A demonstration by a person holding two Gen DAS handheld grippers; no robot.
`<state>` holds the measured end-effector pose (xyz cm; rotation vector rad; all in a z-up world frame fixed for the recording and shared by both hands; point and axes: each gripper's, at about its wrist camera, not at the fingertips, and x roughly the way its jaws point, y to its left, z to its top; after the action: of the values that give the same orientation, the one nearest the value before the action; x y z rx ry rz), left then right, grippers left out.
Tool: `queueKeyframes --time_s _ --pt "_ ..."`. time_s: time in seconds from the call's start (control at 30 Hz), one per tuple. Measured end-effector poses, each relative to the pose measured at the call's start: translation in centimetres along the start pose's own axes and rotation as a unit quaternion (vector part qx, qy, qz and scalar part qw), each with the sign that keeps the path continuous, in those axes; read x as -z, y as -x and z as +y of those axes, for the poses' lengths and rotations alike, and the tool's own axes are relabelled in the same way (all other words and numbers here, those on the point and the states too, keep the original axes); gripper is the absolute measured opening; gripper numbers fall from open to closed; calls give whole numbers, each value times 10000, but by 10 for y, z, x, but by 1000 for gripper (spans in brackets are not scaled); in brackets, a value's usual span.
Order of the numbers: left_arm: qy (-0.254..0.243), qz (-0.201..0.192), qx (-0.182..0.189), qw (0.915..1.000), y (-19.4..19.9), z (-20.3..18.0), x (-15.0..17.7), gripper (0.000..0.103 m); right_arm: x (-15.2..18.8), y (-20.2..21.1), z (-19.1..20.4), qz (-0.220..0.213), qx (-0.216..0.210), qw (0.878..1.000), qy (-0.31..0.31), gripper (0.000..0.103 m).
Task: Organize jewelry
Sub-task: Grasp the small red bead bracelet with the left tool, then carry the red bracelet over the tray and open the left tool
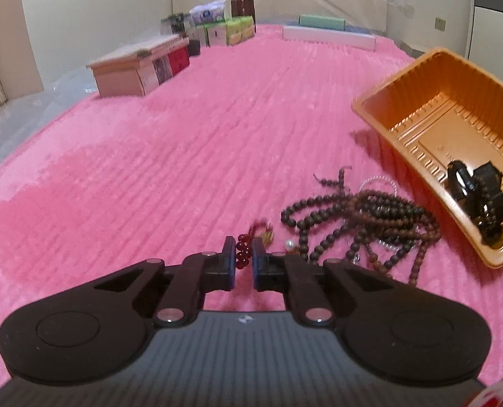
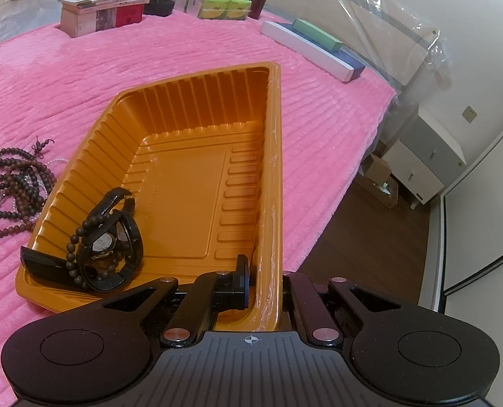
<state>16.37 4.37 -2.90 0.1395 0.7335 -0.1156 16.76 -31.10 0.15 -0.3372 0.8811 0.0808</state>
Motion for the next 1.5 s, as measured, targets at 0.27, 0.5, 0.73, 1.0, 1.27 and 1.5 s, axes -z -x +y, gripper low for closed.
queueKeyframes --time_s 0.27,0.5,0.73,1.0,1.27,1.5 --pt "-120 -300 -62 9995 22 3 -22 7 -1 0 0 -8 1 10000 -9 5" --pt "-135 -435 17 9990 32 -2 -30 5 -1 0 -1 -15 -2 10000 -11 5" --pt "-174 -447 145 9987 32 -12 -36 5 -3 1 0 -22 -8 10000 -10 5" --pt "-255 -492 291 9980 30 -23 -43 5 -3 2 1 -33 -7 10000 -12 5" --pt "-352 -571 453 9967 30 -35 -54 5 -2 3 0 -32 -14 10000 -20 5" --pt "-513 -644 676 9943 30 -54 -67 5 -2 3 0 -32 -16 10000 -20 4"
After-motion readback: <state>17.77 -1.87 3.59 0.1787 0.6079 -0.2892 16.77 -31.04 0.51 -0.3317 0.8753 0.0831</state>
